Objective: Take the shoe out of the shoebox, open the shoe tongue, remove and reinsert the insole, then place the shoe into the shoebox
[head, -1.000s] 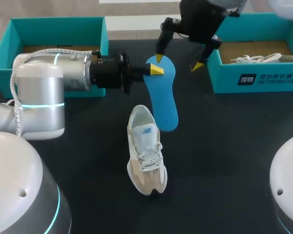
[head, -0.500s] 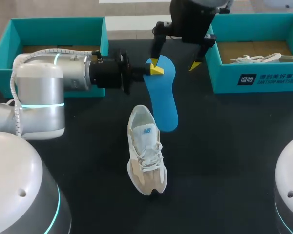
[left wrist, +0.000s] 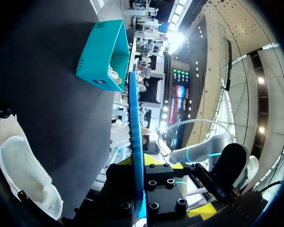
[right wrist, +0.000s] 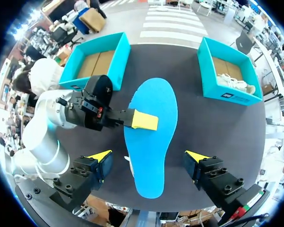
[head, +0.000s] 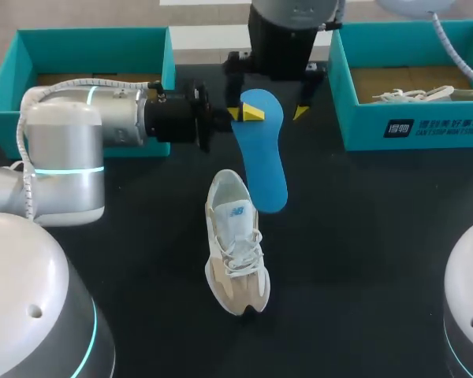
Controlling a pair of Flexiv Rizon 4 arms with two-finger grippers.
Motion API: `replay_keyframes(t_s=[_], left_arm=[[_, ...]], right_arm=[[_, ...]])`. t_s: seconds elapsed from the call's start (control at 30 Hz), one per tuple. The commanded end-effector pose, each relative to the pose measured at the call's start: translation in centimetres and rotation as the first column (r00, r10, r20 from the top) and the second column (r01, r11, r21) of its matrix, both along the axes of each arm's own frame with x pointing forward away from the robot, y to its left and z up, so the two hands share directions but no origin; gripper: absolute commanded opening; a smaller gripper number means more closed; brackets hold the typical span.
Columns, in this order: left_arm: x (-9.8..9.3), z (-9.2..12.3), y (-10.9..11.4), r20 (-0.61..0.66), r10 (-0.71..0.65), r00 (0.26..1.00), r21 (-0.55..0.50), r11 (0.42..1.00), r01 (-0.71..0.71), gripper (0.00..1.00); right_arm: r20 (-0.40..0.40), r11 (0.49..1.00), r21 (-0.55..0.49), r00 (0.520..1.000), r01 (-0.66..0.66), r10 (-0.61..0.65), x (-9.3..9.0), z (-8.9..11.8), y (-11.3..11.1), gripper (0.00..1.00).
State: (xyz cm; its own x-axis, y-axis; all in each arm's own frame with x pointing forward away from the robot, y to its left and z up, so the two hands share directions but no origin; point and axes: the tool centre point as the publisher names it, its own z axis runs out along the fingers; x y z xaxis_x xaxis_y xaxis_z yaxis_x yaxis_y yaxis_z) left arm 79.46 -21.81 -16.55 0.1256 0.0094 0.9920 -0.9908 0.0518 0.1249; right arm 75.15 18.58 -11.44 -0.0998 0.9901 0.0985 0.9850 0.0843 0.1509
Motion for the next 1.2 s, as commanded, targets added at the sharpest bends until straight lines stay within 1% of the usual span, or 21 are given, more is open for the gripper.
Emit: replay_keyframes(t_s=[0.03, 0.43, 0.47, 0.53, 0.67, 0.7, 0.8, 0.87, 0.93, 1.0, 1.03, 1.2], left_arm=[[-0.1, 0.0, 0.0, 0.0, 0.002, 1.0, 0.001, 1.0, -0.002, 0.0], [-0.1, 0.0, 0.0, 0.0, 0.002, 1.0, 0.001, 1.0, -0.002, 0.0], [-0.1, 0.0, 0.0, 0.0, 0.002, 1.0, 0.001, 1.0, -0.002, 0.0], [-0.1, 0.0, 0.0, 0.0, 0.002, 1.0, 0.001, 1.0, -0.002, 0.0], [-0.1, 0.0, 0.0, 0.0, 0.002, 1.0, 0.001, 1.0, -0.002, 0.0], [-0.1, 0.0, 0.0, 0.0, 0.002, 1.0, 0.001, 1.0, -0.002, 0.0], [-0.1, 0.0, 0.0, 0.0, 0.002, 1.0, 0.001, 1.0, -0.002, 0.0], [-0.1, 0.0, 0.0, 0.0, 0.002, 1.0, 0.001, 1.0, -0.002, 0.0], [-0.1, 0.0, 0.0, 0.0, 0.002, 1.0, 0.001, 1.0, -0.002, 0.0], [-0.1, 0.0, 0.0, 0.0, 0.002, 1.0, 0.001, 1.0, -0.002, 0.0], [-0.1, 0.0, 0.0, 0.0, 0.002, 1.0, 0.001, 1.0, -0.002, 0.0], [-0.1, 0.0, 0.0, 0.0, 0.002, 1.0, 0.001, 1.0, -0.002, 0.0]], right_arm=[[-0.003, 1.0, -0.003, 1.0, 0.001, -0.001, 0.2, 0.0, 0.2, 1.0], [-0.003, 1.0, -0.003, 1.0, 0.001, -0.001, 0.2, 0.0, 0.2, 1.0], [-0.015, 1.0, 0.009, 1.0, -0.01, 0.01, 0.1, -0.1, 0.0, 1.0], [-0.009, 0.999, 0.042, 1.0, -0.016, 0.016, 0.0, -0.1, -0.6, 1.0], [-0.043, 0.996, 0.063, 0.997, -0.057, 0.059, 0.0, -0.2, -1.4, 1.0], [-0.041, 0.996, 0.07, 0.997, -0.059, 0.062, -0.1, -0.2, -1.7, 1.0], [-0.037, 0.989, 0.131, 0.996, -0.072, 0.077, 0.1, -0.2, -2.3, 1.0], [-0.024, 0.975, 0.208, 0.996, -0.078, 0.085, 0.1, -0.1, -2.7, 1.0], [-0.021, 0.964, 0.252, 0.996, -0.081, 0.089, 0.2, -0.2, -3.2, 1.0], [-0.022, 0.959, 0.27, 0.995, -0.083, 0.093, 0.2, -0.3, -3.6, 1.0], [-0.021, 0.948, 0.308, 0.995, -0.085, 0.096, 0.3, -0.4, -4.0, 1.0], [-0.016, 0.906, 0.416, 0.995, -0.084, 0.1, 0.5, -0.4, -5.2, 1.0]])
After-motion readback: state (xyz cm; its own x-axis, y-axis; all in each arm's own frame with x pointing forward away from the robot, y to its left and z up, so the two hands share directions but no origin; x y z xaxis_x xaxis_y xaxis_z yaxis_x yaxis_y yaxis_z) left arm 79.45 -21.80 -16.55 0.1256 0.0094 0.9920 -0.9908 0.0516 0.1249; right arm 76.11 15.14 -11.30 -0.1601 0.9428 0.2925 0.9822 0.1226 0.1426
